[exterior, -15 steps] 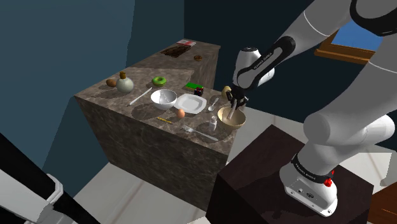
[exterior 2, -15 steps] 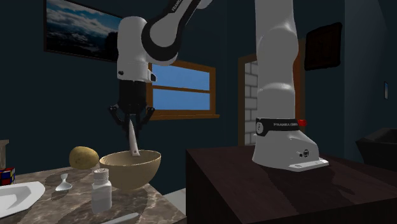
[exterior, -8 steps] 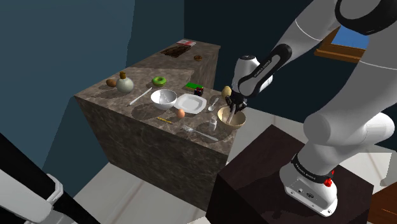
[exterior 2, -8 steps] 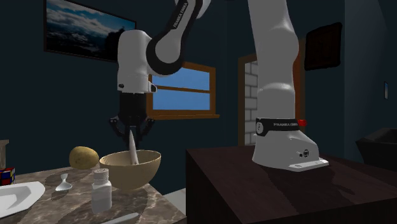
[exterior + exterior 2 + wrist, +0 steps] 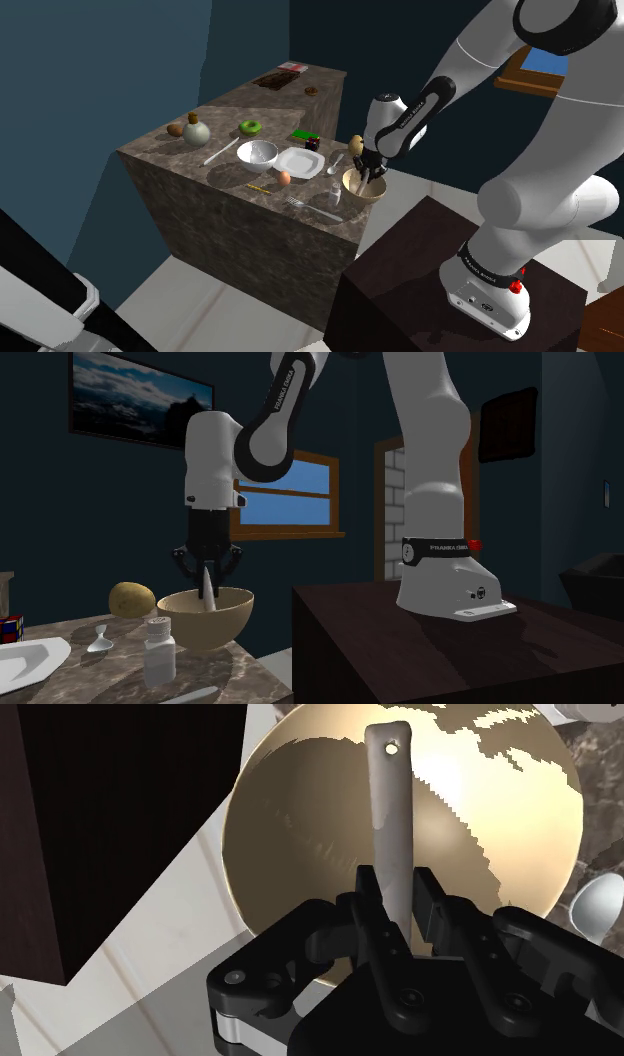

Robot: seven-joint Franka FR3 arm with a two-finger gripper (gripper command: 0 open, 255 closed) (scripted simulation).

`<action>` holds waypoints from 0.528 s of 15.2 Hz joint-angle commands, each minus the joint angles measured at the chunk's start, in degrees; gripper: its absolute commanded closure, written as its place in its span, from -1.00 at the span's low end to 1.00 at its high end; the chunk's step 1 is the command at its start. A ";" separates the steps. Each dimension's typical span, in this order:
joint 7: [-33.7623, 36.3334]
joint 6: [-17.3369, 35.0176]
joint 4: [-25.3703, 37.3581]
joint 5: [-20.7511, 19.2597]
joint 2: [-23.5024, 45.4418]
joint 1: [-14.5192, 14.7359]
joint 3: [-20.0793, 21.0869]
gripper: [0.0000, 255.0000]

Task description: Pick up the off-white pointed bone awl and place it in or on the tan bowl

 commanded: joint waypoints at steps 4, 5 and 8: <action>0.01 0.01 0.00 -0.02 0.02 0.01 0.00 -1.00; 0.01 0.01 0.00 -0.02 0.03 0.01 0.00 -1.00; 0.01 0.00 0.01 -0.02 0.03 0.02 0.00 -1.00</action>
